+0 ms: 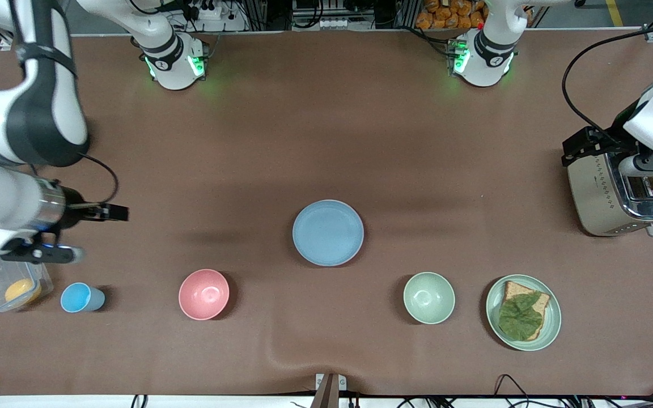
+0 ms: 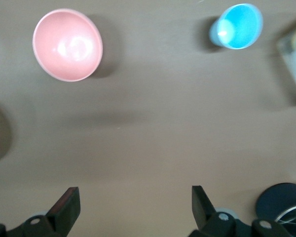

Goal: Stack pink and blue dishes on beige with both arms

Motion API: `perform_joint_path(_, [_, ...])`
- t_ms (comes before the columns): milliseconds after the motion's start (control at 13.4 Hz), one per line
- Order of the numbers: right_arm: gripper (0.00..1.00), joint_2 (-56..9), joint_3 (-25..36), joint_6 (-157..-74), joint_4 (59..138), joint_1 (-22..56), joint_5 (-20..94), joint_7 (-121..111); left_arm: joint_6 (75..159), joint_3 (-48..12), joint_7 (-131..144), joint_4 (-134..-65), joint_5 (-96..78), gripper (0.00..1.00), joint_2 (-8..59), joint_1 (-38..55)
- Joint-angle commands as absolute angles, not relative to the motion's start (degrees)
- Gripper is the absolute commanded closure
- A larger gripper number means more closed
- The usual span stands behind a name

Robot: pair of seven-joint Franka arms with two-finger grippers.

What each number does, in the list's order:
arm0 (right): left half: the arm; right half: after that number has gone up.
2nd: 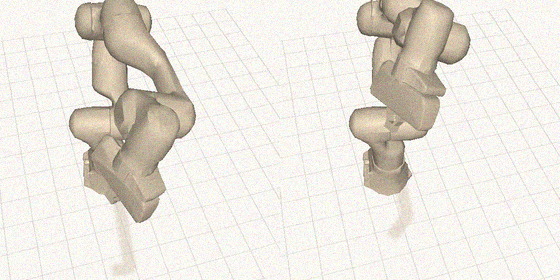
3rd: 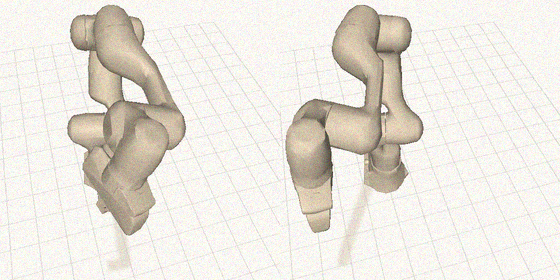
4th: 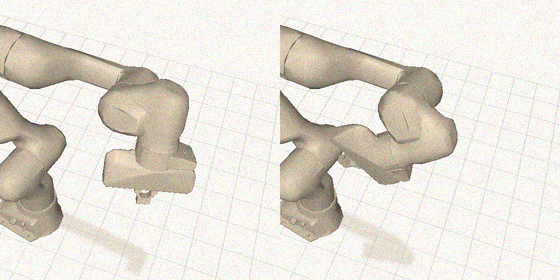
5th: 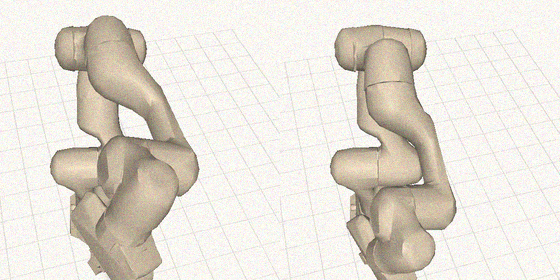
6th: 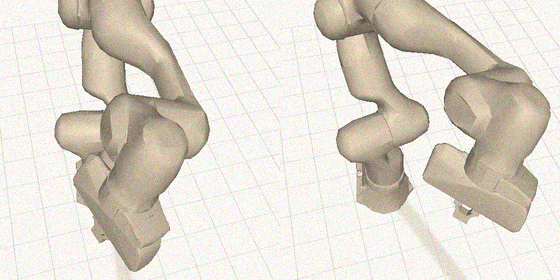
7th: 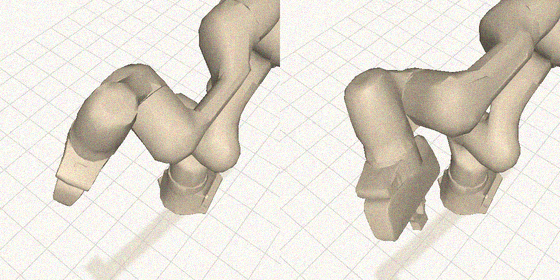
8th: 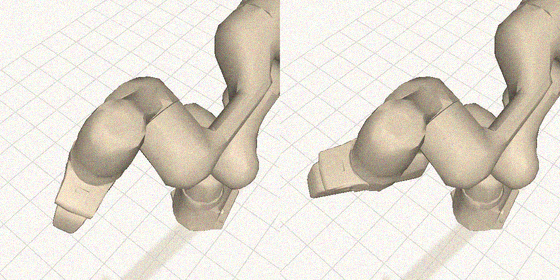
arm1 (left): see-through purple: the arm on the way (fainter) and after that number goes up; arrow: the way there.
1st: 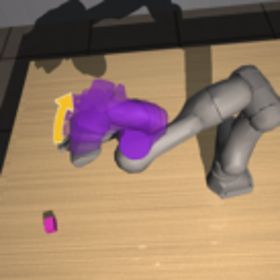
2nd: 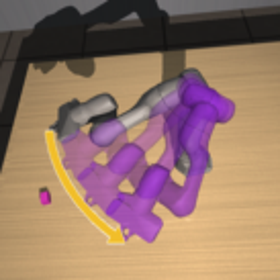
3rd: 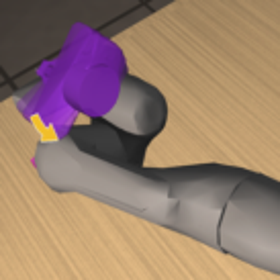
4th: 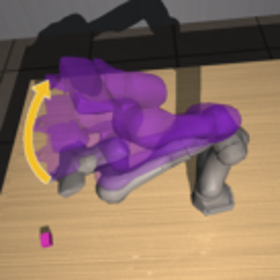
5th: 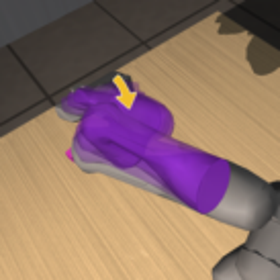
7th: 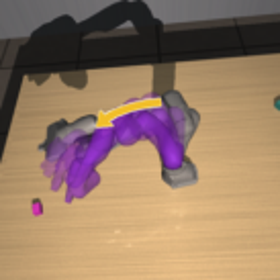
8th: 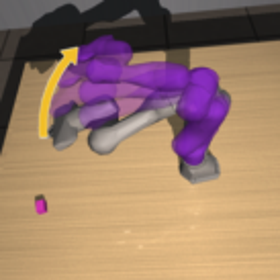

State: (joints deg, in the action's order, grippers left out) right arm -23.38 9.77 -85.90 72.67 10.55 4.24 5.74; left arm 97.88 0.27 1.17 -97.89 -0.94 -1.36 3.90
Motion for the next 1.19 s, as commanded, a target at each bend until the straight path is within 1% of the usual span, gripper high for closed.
perform_joint_path(0, [0.0,-12.77,8.62,-92.7,85.14,7.22,1.24,2.92,98.0,0.35,-0.26,-97.82,-0.53,0.0,-1.58,3.78])
perform_joint_path(224, [0.0,-7.66,8.44,-95.62,89.29,3.52,-0.26,-9.19,98.0,0.35,-0.26,-97.82,-0.53,0.0,-1.67,3.78])
perform_joint_path(522, [0.0,-4.84,7.65,-94.31,90.35,0.44,-0.18,-9.67,97.47,0.35,-0.18,-97.82,-0.53,0.0,-1.67,3.78])
perform_joint_path(672, [0.0,-3.17,6.34,-90.9,90.35,-1.48,0.09,-9.58,97.47,0.35,0.0,-97.82,-0.53,0.0,-1.67,3.87])
perform_joint_path(1119, [0.0,-2.72,1.85,-89.04,90.18,-1.49,-0.35,-5.98,97.47,0.61,0.61,-97.56,-0.35,0.0,-1.23,3.78])
